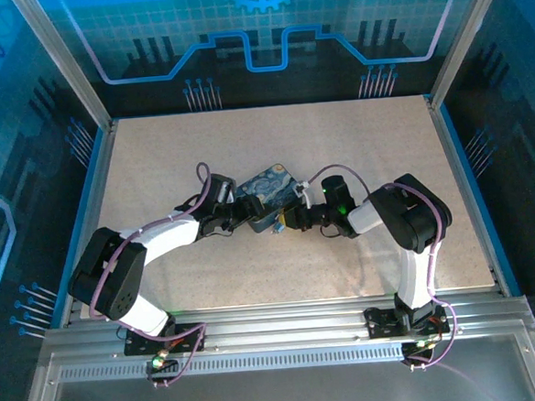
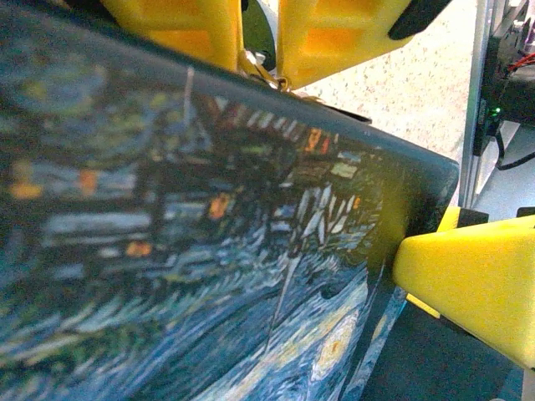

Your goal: Unlock the padlock with the key

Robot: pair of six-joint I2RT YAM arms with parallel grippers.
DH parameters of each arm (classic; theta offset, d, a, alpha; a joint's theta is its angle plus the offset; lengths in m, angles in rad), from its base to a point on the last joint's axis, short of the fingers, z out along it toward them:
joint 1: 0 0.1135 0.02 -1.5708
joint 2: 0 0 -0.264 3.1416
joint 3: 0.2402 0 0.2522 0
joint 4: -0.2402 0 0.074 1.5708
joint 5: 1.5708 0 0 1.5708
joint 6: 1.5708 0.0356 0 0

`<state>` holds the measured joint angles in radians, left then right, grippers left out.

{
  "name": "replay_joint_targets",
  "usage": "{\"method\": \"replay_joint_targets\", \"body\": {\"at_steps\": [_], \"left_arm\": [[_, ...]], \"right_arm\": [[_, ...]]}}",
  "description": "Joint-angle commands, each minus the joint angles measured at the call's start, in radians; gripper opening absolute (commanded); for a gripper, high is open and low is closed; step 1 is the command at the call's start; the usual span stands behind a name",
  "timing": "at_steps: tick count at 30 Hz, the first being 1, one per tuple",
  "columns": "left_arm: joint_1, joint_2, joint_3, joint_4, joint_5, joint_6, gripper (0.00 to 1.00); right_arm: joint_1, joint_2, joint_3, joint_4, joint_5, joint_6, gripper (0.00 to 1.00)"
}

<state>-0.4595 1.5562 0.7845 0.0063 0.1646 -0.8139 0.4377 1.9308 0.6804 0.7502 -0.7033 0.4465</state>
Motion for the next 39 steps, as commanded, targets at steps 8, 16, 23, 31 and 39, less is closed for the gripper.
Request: {"method": "replay_joint_targets", "body": {"at_steps": [8, 16, 23, 31, 39], "left_arm": [[-0.014, -0.005, -0.014, -0.091, -0.025, 0.008, 0.64], [-0.014, -0.021, -0.029, -0.101, -0.031, 0.012, 0.64], [-0.014, -0.032, -0.053, -0.086, -0.026, -0.003, 0.64], [-0.014, -0.039, -0.071, -0.083, -0.030, -0.005, 0.64], [-0.014, -0.040, -0.077, -0.073, -0.027, -0.007, 0.65]], "right_arm": [[-0.007, 0.010, -0.003, -0.027, -0.016, 0.023, 0.05], [-0.022, 0.002, -0.021, 0.021, -0.012, 0.065, 0.03], [-0.028, -0.025, -0.022, 0.030, -0.012, 0.099, 0.03], [-0.049, -0.048, -0.032, 0.019, -0.006, 0.105, 0.02], [-0.057, -0.067, -0.036, 0.021, -0.006, 0.116, 0.02]]}}
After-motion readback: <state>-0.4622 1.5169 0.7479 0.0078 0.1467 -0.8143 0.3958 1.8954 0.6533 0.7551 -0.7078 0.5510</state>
